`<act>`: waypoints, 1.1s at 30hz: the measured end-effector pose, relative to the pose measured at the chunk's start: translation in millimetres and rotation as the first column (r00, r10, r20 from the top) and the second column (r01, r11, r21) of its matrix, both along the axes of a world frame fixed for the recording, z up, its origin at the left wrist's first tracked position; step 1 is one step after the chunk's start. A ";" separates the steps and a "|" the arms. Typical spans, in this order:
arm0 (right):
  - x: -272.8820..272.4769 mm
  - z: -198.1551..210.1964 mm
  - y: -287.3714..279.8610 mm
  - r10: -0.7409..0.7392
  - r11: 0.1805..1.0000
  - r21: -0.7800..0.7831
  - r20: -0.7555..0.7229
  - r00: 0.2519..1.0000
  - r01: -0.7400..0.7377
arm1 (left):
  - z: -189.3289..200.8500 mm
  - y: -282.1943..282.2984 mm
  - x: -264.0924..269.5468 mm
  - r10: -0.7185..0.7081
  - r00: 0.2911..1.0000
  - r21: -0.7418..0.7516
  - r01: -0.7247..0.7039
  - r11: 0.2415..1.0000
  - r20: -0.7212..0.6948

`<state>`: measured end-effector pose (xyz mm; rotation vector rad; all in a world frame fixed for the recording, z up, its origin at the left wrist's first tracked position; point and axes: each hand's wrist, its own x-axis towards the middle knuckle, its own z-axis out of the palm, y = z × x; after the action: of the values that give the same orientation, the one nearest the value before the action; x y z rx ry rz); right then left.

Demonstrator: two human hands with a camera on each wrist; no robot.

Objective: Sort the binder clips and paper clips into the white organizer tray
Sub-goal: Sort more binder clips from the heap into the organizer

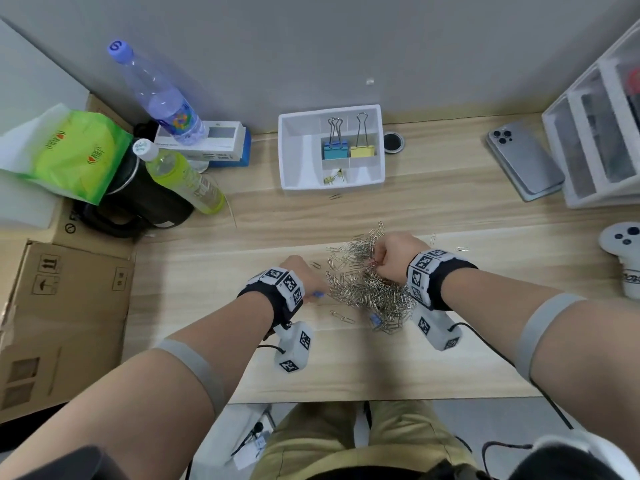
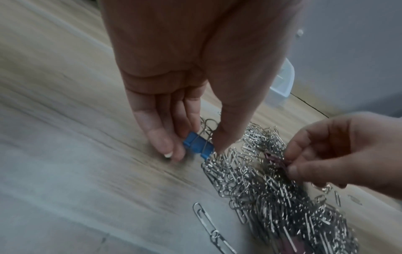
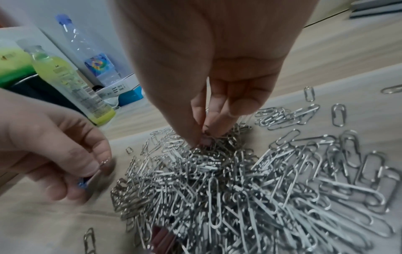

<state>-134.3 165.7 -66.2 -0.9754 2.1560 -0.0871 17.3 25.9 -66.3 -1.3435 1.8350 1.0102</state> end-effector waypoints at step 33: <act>-1.5 -8.1 -0.2 0.081 0.985 -0.155 0.058 0.995 -0.071 | 7.7 2.5 0.9 0.127 0.992 0.317 -0.124 0.940 0.011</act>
<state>-135.8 165.5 -74.3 -1.1255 2.0745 -0.2468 18.2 28.4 -58.6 -1.2690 1.5268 1.3180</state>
